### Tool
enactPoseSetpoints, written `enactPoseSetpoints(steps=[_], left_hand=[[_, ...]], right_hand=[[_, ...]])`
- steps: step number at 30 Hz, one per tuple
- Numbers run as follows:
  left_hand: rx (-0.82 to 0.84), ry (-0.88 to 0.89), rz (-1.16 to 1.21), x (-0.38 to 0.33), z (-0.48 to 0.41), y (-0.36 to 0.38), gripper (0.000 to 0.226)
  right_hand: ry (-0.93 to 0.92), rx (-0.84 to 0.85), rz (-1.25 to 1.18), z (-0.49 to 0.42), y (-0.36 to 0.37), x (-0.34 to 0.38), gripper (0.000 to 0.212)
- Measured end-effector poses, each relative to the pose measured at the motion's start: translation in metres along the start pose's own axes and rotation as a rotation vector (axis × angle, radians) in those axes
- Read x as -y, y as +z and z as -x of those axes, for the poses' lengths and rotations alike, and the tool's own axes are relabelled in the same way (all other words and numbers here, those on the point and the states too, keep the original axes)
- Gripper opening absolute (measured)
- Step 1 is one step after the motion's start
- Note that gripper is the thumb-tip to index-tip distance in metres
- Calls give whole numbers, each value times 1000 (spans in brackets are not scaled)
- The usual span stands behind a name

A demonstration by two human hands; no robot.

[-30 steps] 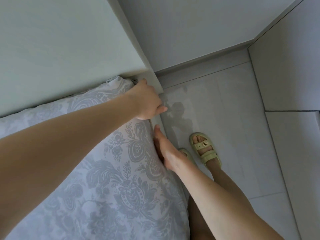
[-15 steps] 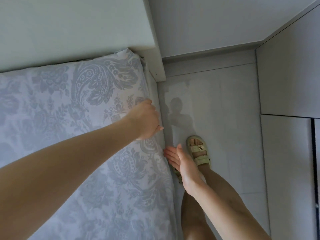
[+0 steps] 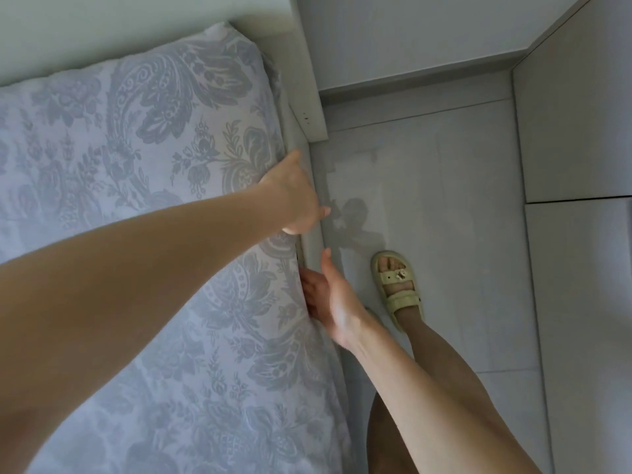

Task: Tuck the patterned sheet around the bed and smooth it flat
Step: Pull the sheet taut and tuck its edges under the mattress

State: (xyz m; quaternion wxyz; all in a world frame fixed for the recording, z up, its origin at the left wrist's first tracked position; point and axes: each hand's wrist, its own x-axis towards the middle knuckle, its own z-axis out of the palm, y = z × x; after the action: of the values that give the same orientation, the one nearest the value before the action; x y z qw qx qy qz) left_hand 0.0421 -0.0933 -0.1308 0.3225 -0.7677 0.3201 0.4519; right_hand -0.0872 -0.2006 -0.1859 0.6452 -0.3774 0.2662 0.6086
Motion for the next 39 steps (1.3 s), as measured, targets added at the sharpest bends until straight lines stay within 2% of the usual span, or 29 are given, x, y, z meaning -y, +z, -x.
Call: enactPoseSetpoints(steps=[4,8,10,13,15,27,29,31,35,39], left_hand=[[-101,16,13,-2,3,-2,46],[-291,108,177,-28,14,16,69],[-276,173,208,-50,20,27,71],[-225,204,245,-76,29,37,68],[-249,192,255,-88,33,42,65],[-51,84,88,-139,26,25,62],[-98,71,89,-137,33,27,61],[-222,51,83,-132,44,35,64],[-320,37,84,-125,57,47,68],[-292,40,107,-121,60,44,69]], right_hand=[[2,31,-25,-19,7,4,75],[71,-14,-48,-11,-9,-20,86],[121,-1,-85,1,-21,-45,93],[168,33,-104,25,-39,-77,87],[165,53,-90,39,-48,-90,82],[-62,12,-62,66,-58,-136,57],[-117,39,-131,62,-52,-135,55],[-134,120,-219,53,-42,-127,60],[-75,349,-245,26,-17,-107,80],[2,268,-156,5,-5,-118,78]])
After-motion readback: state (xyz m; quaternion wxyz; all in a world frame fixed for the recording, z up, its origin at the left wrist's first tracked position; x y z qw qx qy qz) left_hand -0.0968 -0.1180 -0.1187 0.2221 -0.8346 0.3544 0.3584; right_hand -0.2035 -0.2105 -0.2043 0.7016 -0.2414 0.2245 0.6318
